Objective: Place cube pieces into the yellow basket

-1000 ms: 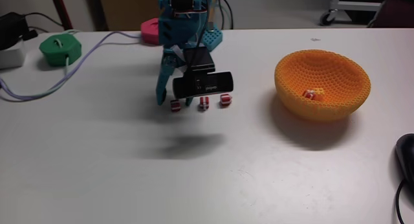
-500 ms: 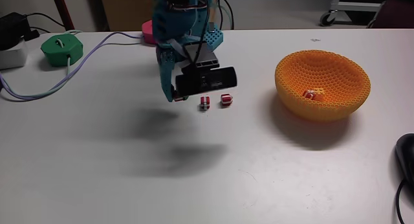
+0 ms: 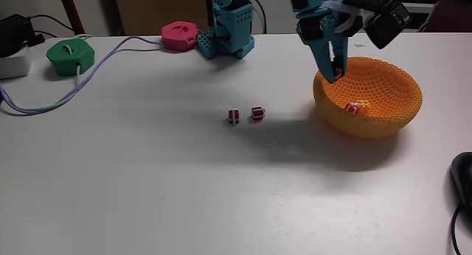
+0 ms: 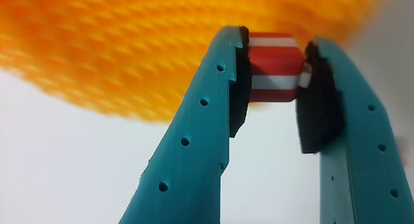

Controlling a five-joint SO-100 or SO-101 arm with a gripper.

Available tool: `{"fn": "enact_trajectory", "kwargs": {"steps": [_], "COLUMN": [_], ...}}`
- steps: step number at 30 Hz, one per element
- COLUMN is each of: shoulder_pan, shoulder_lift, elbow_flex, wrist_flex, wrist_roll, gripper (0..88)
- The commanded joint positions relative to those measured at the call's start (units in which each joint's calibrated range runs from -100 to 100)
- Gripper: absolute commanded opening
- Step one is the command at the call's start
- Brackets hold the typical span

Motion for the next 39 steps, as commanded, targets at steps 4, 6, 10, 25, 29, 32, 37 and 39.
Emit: {"fn": "enact_trajectory", "kwargs": {"steps": [4,6,10,25,29,32,37,39], "shoulder_pan": [-2.9,-2.6,2.1,36.3,35.6,35.5,38.0,39.6], "shoulder_lift": [3.5,2.4,-3.0,-19.3,-18.4,-17.5,-17.4,-17.2], "elbow_flex": [-5.3,-3.8,-2.0,25.0,36.4,38.8,42.3,42.3], "wrist_flex": [-9.4,-9.9,-5.2,-2.1,-16.7,-18.0,-22.5,-22.9], "wrist_roll": [5.1,5.5,5.5,-4.5,-4.8,-4.5,-2.6,-1.5], "gripper": [40.1,45.2,47.6,35.6,34.3,32.8,31.0,30.3]}}
